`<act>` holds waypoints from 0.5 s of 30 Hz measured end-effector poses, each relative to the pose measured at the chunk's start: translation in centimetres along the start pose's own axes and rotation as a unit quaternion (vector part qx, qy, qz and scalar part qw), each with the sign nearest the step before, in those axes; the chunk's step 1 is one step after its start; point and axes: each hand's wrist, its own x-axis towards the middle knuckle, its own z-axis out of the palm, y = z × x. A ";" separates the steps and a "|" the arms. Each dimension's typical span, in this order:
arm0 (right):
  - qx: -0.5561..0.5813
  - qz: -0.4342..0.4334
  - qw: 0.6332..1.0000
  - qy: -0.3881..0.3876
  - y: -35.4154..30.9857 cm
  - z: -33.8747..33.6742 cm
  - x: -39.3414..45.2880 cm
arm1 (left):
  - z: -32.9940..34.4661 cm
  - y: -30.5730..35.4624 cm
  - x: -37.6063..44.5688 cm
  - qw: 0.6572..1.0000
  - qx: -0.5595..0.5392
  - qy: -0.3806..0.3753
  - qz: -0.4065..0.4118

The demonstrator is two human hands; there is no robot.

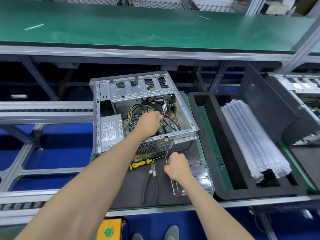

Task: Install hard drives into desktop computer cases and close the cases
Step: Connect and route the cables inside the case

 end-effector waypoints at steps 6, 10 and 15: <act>-0.066 -0.014 0.997 0.047 0.4 1.1 0.2 | 0.1 -0.1 0.0 1.000 -0.004 0.010 -0.002; -0.079 -0.001 0.994 0.070 0.0 1.5 0.3 | 0.1 -0.1 0.1 1.000 -0.004 0.011 -0.001; -0.066 0.019 0.996 0.063 -0.6 1.5 0.7 | 0.1 -0.1 0.1 1.000 0.000 0.010 0.001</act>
